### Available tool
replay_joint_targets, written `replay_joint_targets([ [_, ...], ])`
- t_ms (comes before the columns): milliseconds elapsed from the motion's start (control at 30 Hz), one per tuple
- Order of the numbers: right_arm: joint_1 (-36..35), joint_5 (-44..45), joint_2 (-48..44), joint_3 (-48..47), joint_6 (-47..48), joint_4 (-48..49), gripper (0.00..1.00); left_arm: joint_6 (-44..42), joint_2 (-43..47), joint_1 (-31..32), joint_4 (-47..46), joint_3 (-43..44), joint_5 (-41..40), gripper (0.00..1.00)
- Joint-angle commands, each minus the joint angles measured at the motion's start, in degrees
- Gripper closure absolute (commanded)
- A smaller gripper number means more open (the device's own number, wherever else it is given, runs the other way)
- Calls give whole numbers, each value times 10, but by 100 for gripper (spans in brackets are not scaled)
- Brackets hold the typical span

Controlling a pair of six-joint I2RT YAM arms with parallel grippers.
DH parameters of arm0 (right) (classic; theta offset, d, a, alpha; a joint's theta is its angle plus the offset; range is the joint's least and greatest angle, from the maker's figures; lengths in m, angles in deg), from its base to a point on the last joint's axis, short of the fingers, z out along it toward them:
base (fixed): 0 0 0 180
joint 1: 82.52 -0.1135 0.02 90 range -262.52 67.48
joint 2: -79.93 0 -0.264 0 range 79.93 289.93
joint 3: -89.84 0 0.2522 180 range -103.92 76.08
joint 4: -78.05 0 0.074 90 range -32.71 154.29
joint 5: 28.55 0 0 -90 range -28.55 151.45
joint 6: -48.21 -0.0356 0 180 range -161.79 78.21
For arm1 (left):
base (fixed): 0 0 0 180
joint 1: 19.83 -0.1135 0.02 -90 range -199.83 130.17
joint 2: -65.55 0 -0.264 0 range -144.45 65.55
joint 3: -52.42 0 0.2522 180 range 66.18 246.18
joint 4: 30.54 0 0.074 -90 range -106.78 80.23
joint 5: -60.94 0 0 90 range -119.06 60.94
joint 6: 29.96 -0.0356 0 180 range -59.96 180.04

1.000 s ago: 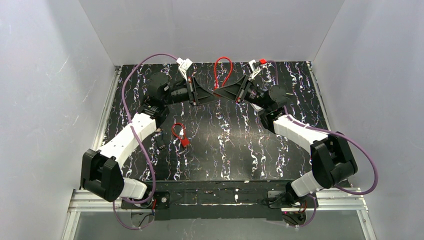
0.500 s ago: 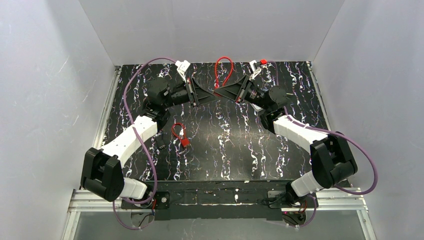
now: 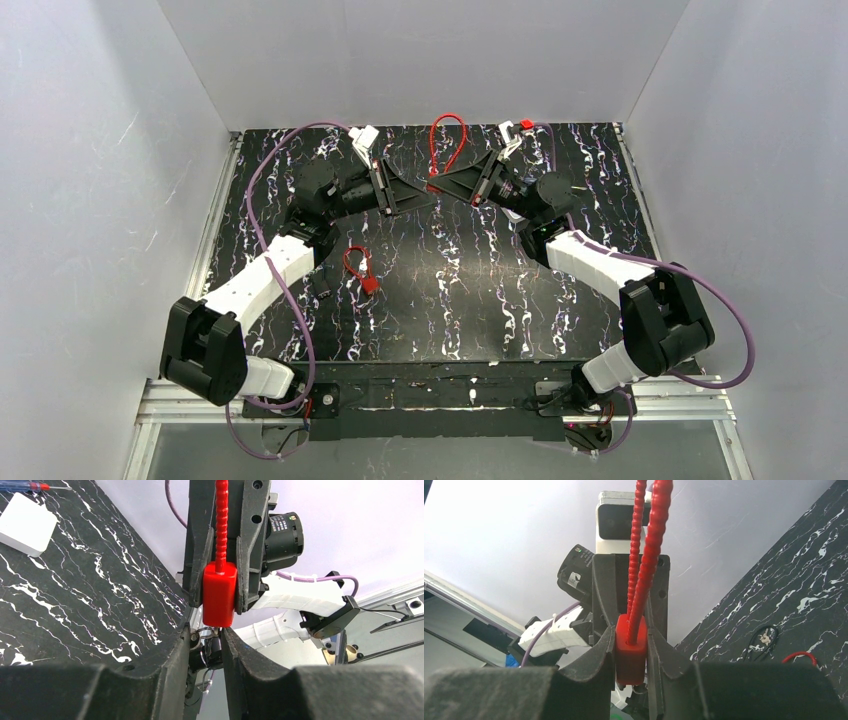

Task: Lock with the key
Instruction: Lock the lock.

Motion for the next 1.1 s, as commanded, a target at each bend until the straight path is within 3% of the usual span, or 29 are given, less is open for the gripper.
replay_joint_targets([
  [0,-2,23,-4,-26,16,7,99,-14,20,-2,4,7,-12,69],
  [167,-1,30,5,-33,15,-11,99,-12,11,-2,8,15,-16,68],
  [300,-1,33,10,-38,3,6,99,-2,5,-2,7,15,-22,79],
  [467,-1,34,13,-37,-12,35,99,17,-2,-2,4,14,-31,84],
  [667,-1,36,9,-21,-37,84,99,45,-5,-3,-14,4,-34,100],
  [833,-2,36,8,-16,-50,104,99,50,-1,-6,-20,-6,-39,98],
  [933,-2,36,6,-14,-50,104,99,50,1,-6,-21,-6,-41,82],
  [1067,-3,37,7,-12,-50,107,99,53,-1,-6,-22,-1,-44,80],
])
